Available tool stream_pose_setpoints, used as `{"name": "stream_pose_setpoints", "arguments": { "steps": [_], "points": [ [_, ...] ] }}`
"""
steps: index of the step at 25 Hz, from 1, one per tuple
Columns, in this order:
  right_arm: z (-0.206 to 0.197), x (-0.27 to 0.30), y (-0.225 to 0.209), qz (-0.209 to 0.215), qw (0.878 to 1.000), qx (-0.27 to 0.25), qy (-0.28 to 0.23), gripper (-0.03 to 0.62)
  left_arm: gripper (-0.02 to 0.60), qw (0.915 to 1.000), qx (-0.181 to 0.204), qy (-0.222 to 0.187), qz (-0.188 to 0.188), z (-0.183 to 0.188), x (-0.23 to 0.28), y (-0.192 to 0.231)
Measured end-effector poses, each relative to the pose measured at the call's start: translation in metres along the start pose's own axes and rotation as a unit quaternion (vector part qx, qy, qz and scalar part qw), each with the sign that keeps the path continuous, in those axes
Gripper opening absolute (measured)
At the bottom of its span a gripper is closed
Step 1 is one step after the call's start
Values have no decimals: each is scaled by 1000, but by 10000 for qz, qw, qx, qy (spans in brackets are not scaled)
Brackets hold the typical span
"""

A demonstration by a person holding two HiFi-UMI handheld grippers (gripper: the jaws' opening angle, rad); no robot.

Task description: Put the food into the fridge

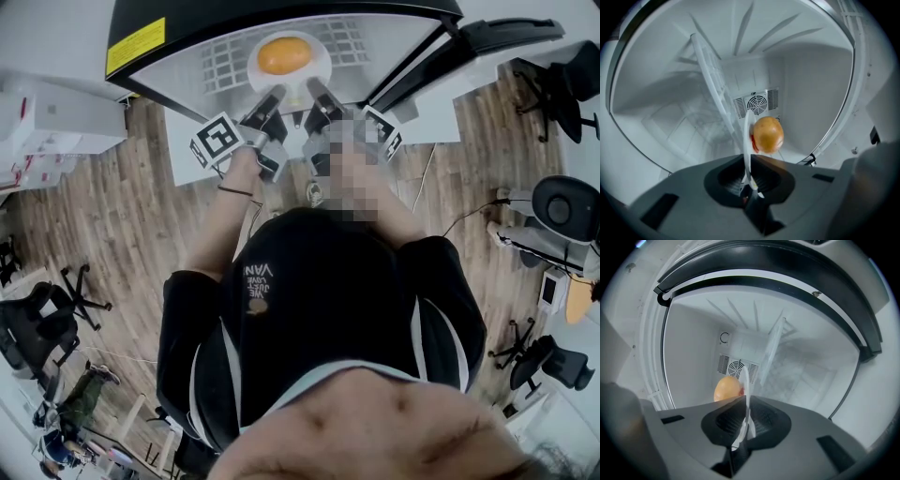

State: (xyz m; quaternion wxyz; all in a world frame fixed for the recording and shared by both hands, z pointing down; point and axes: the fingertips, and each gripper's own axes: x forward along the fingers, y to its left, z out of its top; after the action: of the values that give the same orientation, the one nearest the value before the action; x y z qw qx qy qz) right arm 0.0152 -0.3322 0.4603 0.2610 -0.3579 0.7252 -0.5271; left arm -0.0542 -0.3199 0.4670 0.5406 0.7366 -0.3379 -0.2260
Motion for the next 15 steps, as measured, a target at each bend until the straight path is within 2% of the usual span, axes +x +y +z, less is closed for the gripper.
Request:
{"name": "stream_pose_setpoints", "arguments": {
  "steps": [15],
  "points": [
    [4, 8, -5, 3, 10000, 44, 1, 23, 32, 9999, -55, -10, 89, 3, 5, 6]
  ]
}}
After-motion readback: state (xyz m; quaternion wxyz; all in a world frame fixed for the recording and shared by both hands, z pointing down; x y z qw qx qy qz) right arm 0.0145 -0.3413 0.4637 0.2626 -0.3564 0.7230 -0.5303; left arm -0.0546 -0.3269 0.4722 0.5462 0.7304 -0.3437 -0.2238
